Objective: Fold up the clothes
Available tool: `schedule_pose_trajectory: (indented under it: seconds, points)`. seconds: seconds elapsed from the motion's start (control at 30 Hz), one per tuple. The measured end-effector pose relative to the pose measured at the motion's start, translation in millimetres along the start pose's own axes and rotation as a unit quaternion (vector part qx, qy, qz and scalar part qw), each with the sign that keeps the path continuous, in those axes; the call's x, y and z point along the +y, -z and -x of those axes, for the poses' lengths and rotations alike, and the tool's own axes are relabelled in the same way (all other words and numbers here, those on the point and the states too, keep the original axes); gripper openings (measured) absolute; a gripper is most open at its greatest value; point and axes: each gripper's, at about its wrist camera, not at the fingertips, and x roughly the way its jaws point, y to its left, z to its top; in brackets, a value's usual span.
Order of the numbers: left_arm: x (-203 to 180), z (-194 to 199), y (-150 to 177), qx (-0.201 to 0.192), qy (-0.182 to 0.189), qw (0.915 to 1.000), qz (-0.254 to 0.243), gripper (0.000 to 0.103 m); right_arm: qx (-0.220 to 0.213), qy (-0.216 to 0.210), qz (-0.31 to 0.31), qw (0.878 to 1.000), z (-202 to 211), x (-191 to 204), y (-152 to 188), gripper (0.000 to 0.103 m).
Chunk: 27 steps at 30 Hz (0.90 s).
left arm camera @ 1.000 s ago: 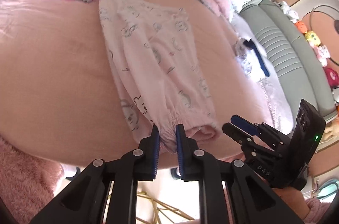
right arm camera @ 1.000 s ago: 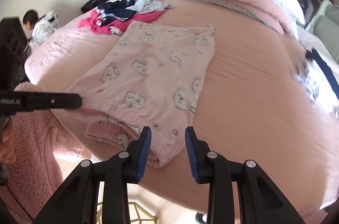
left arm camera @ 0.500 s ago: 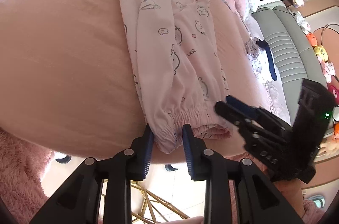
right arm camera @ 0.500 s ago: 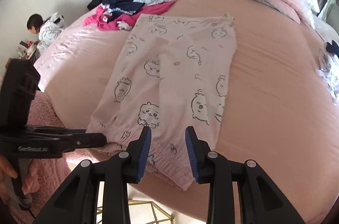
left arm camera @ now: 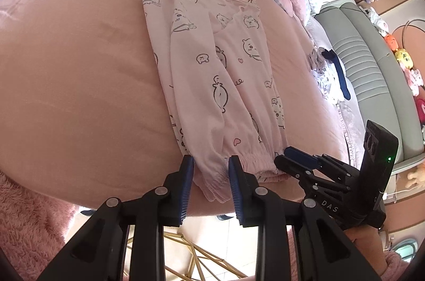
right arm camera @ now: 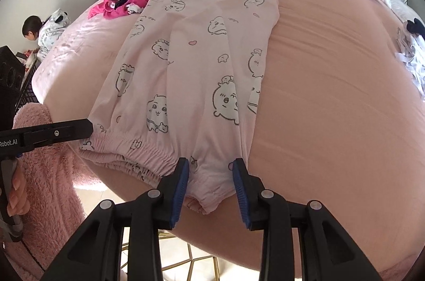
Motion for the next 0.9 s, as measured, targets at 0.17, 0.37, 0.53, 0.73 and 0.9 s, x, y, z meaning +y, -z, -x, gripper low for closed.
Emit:
schedule_pose_trajectory:
  seconds: [0.17,0.37,0.53,0.73,0.9]
  points:
    - [-5.7,1.8,-1.5,-0.002,-0.015,0.9998,-0.016,0.024,0.012,0.018,-0.012,1.0,8.4,-10.2,4.7,0.052]
    - [-10.2,2.3,-3.9,-0.003,-0.029,0.9992,-0.028,0.024,-0.013,-0.003,-0.042,0.999,27.0,-21.0,4.7,0.054]
    - [12.1,-16.0,2.1,0.026,-0.006,0.9988,0.042,0.041,0.013,-0.058,-0.122,0.991,6.0,-39.6,1.5,0.054]
    - [9.8,-23.6,7.6,0.017,-0.014,0.9993,0.031,0.045,0.013,-0.097,-0.13,0.987,-5.8,-35.9,3.3,0.05]
    - [5.5,-22.5,14.1,0.019,-0.011,0.9997,0.014,0.02,0.006,-0.08,-0.105,0.991,-3.8,-17.3,2.5,0.019]
